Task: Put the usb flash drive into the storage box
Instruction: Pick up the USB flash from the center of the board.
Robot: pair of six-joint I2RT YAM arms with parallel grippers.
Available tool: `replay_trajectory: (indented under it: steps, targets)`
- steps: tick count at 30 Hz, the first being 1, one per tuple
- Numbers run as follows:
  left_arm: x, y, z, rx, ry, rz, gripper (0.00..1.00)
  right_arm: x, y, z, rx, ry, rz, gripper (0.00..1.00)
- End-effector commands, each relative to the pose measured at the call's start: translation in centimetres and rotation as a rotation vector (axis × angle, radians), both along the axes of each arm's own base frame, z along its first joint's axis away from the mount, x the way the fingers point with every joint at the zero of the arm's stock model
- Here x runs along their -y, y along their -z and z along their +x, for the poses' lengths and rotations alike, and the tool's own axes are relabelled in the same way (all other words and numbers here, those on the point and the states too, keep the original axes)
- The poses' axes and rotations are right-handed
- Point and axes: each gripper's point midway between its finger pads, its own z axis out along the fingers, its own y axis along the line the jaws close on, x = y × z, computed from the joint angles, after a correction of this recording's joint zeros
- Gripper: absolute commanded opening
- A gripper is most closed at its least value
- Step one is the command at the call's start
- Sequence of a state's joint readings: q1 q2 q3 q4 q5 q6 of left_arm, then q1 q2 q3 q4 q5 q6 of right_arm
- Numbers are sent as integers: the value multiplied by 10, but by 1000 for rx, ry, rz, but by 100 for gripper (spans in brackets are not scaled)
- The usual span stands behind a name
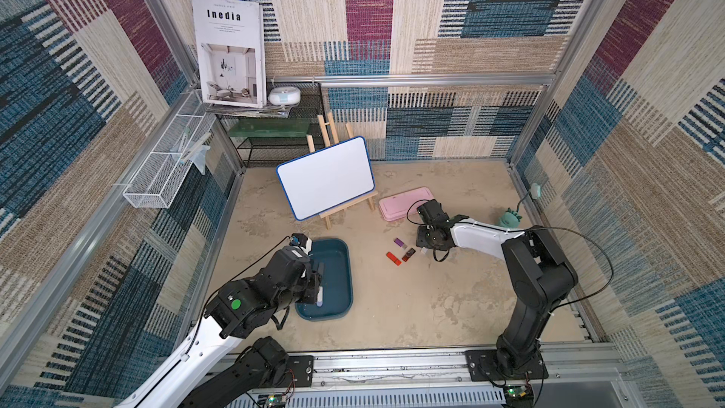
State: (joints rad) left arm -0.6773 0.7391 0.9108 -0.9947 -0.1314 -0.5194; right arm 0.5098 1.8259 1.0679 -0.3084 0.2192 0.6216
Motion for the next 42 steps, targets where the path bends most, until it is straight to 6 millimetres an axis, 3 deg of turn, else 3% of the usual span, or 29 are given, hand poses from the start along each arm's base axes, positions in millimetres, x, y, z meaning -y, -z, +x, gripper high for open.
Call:
replay_trajectory:
  steps: [1,18,24,32,42]
  targets:
    - [1,-2,2,13,8,-2,39,0,20,-26,-117,-18,-43,55]
    - [1,-2,2,14,6,-1,40,7,23,-57,-149,-10,-84,51]
    - [1,-2,2,11,7,-1,40,7,26,-58,-154,-23,-82,50]
    - [1,-1,2,10,6,1,40,1,32,-57,-169,-40,-67,33]
    - [1,-1,2,11,6,2,40,-1,18,-49,-120,-53,-64,13]
